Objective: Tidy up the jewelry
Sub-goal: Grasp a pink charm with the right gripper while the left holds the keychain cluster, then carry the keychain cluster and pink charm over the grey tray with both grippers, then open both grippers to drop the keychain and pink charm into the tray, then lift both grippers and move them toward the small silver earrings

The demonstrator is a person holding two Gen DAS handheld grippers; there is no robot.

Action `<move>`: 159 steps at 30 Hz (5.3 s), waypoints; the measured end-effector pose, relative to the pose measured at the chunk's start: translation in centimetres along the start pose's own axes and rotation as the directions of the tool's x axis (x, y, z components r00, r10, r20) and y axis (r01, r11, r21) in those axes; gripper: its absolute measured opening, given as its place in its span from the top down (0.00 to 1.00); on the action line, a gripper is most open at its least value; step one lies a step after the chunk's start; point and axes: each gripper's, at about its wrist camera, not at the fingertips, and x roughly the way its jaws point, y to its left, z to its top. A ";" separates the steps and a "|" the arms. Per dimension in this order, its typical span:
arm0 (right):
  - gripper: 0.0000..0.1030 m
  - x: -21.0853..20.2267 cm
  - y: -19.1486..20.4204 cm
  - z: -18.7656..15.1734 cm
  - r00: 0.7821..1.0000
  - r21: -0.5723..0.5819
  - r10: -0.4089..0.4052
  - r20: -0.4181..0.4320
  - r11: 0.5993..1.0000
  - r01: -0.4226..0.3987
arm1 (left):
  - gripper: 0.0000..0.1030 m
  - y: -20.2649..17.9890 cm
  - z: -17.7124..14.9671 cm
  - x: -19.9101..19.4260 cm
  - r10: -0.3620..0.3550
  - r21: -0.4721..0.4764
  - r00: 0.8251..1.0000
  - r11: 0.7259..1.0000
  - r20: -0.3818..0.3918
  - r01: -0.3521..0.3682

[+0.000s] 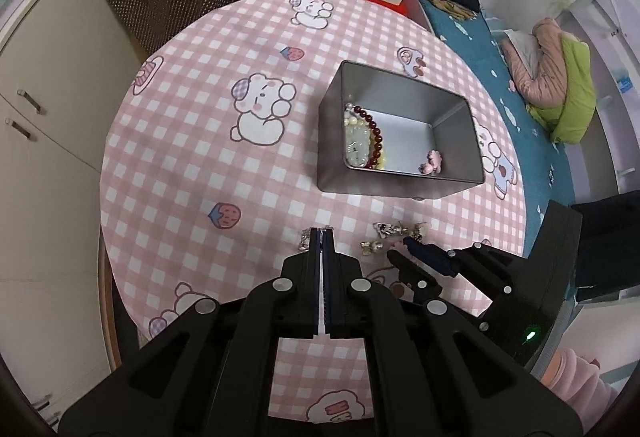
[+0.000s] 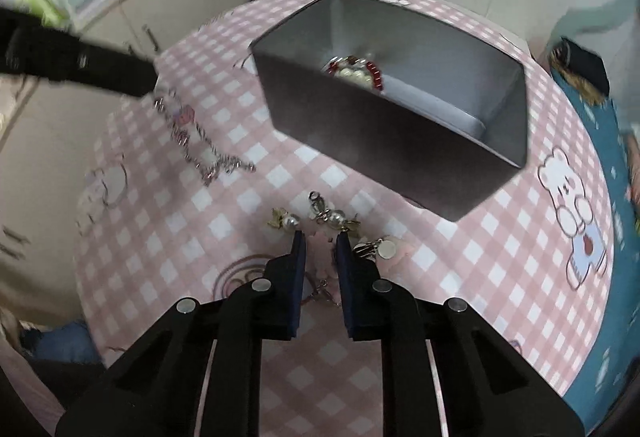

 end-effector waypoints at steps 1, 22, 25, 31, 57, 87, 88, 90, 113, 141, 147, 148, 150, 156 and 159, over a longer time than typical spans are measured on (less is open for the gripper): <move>0.86 -0.3 -0.3 0.2 1.000 0.015 0.003 0.009 1.000 -0.003 | 0.99 -0.1 0.1 -0.2 -0.001 0.005 1.000 1.000 0.005 0.001; 0.86 -9.2 -4.4 1.9 0.970 0.168 -0.095 0.222 0.984 0.058 | 0.99 -5.1 3.0 -8.4 -0.043 0.139 0.972 0.990 0.233 0.011; 0.86 -9.5 -4.7 2.1 0.969 0.178 -0.107 0.223 0.982 0.067 | 0.98 -5.6 3.2 -8.2 -0.018 0.167 0.971 0.986 0.237 -0.022; 0.86 -9.2 -5.4 1.6 0.974 0.202 -0.105 0.202 0.977 0.064 | 0.80 -3.3 1.9 -2.6 0.029 0.146 0.998 0.989 0.051 -0.036; 0.86 -6.7 -6.2 0.1 0.990 0.239 -0.099 0.105 0.968 0.072 | 0.93 -1.3 -0.5 7.5 0.068 0.122 0.991 0.991 -0.118 -0.053; 0.86 -11.3 -7.6 3.9 0.956 0.214 -0.140 0.256 0.973 0.085 | 0.93 -8.5 6.6 -4.4 -0.136 0.199 0.980 0.974 0.148 0.105; 0.86 -11.2 -8.0 4.0 0.957 0.221 -0.142 0.254 0.972 0.085 | 0.93 -8.9 7.2 -3.9 -0.137 0.200 0.981 0.974 0.139 0.108; 0.86 -11.0 -8.4 4.0 0.959 0.230 -0.140 0.246 0.970 0.082 | 0.93 -9.0 7.8 -2.9 -0.136 0.201 0.983 0.973 0.126 0.109; 0.86 -6.5 -10.5 6.2 0.985 0.215 -0.061 0.159 0.976 0.026 | 0.67 -7.7 10.0 5.4 -0.021 0.138 0.999 0.990 -0.046 0.027; 0.70 -7.6 -10.0 6.9 0.979 0.204 -0.082 0.189 0.978 0.043 | 0.60 -5.6 7.8 1.9 0.000 0.088 1.000 0.996 -0.002 0.000; 0.68 -8.7 -9.6 5.7 0.975 0.227 -0.112 0.192 0.972 0.067 | 0.52 -6.1 7.0 1.1 -0.004 0.111 1.000 0.994 0.009 0.003; 0.66 -8.9 -9.6 5.4 0.974 0.234 -0.119 0.192 0.970 0.072 | 0.49 -6.2 6.8 0.9 -0.004 0.117 1.000 0.993 0.012 0.002; 0.64 -9.2 -9.5 5.0 0.973 0.250 -0.128 0.193 0.965 0.077 | 0.45 -6.3 6.3 0.6 -0.006 0.126 1.000 0.992 0.020 0.004; 0.53 -10.5 -8.9 3.0 0.966 0.287 -0.172 0.192 0.951 0.113 | 0.38 -6.3 4.4 -0.1 -0.009 0.148 1.000 0.989 0.016 0.006; 0.46 -11.0 -8.5 2.0 0.964 0.303 -0.190 0.188 0.945 0.127 | 0.34 -6.4 3.3 -0.5 -0.008 0.164 1.000 0.987 0.008 0.007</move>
